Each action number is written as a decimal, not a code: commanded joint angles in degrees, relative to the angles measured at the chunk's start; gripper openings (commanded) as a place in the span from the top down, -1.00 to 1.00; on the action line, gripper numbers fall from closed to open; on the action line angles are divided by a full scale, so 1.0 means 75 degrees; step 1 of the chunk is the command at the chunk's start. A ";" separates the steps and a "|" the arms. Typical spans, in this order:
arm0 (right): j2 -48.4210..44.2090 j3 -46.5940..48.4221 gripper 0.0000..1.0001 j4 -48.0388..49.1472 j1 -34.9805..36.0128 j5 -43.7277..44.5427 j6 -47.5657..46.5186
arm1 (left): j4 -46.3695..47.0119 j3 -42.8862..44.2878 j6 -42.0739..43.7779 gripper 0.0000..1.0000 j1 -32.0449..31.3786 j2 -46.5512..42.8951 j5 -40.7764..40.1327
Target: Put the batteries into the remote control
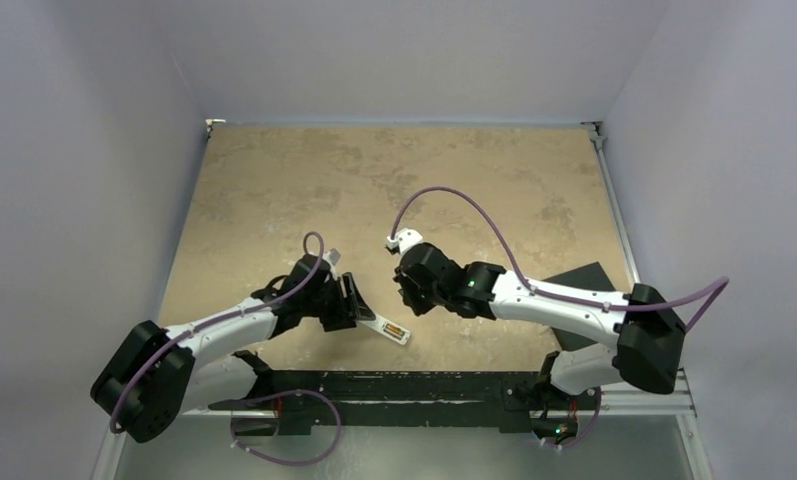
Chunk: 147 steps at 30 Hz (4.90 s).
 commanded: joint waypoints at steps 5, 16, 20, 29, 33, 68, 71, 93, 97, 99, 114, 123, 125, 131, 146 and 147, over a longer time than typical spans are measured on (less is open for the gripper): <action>-0.1177 -0.0411 1.00 -0.0251 0.0330 0.0132 0.0858 | 0.0544 0.0668 0.0506 -0.13 -0.0038 0.0990 -0.0349; -0.2409 -0.0910 1.00 -0.0386 0.0625 0.0063 0.1307 | 0.0908 0.1417 0.0759 -0.12 -0.0207 0.2160 -0.0199; -0.2600 -0.1056 1.00 -0.0370 0.0647 -0.0003 0.1402 | 0.1003 0.1646 0.0776 -0.12 -0.0427 0.2478 -0.0209; -0.2881 -0.1175 1.00 -0.0497 0.0694 -0.0052 0.1454 | 0.1075 0.2227 0.0858 -0.11 -0.1298 0.3346 -0.0292; -0.2973 -0.1160 1.00 -0.0607 0.0704 -0.0064 0.1455 | 0.1069 0.2452 0.0919 -0.10 -0.1701 0.3636 -0.0332; -0.2711 -0.0185 1.00 -0.1418 0.0871 0.0218 0.1065 | -0.0298 0.3558 0.1842 -0.16 -0.2387 0.2973 -0.1434; -0.2672 -0.0123 1.00 -0.1440 0.0871 0.0172 0.0901 | -0.0547 0.3709 0.1918 -0.20 -0.2376 0.2671 -0.1778; -0.1973 0.0471 1.00 -0.1037 0.0871 -0.0099 -0.0450 | -0.2638 0.3751 0.2002 -0.46 -0.2201 -0.0893 -0.4385; -0.1800 0.0448 1.00 -0.0759 0.0871 -0.0190 -0.0766 | -0.3030 0.3655 0.1880 -0.47 -0.2198 -0.1500 -0.4726; -0.1676 0.0458 1.00 -0.0661 0.0871 -0.0184 -0.0886 | -0.3214 0.3637 0.1817 -0.47 -0.2196 -0.1768 -0.4919; -0.0758 0.0467 1.00 0.0161 0.0871 -0.0908 -0.1977 | -0.4401 0.3723 0.1748 -0.46 -0.2197 -0.3516 -0.6001; 0.0295 0.0867 1.00 0.0211 0.0875 -0.1045 -0.2254 | -0.4622 0.3743 0.2002 -0.47 -0.2204 -0.4131 -0.6064; 0.0521 0.0951 1.00 0.0189 0.0872 -0.1060 -0.2335 | -0.4660 0.3728 0.2026 -0.47 -0.2194 -0.4252 -0.6125; 0.1170 0.1234 0.99 0.0039 0.0874 -0.1087 -0.2527 | -0.4794 0.3727 0.2052 -0.51 -0.2198 -0.4611 -0.6285; 0.2253 0.1779 0.86 -0.0324 0.0880 -0.1248 -0.2730 | -0.4838 0.3669 0.2215 -0.61 -0.2206 -0.5131 -0.6492; 0.2301 0.1813 0.85 -0.0343 0.0875 -0.1221 -0.2742 | -0.4821 0.3656 0.2208 -0.62 -0.2200 -0.5192 -0.6511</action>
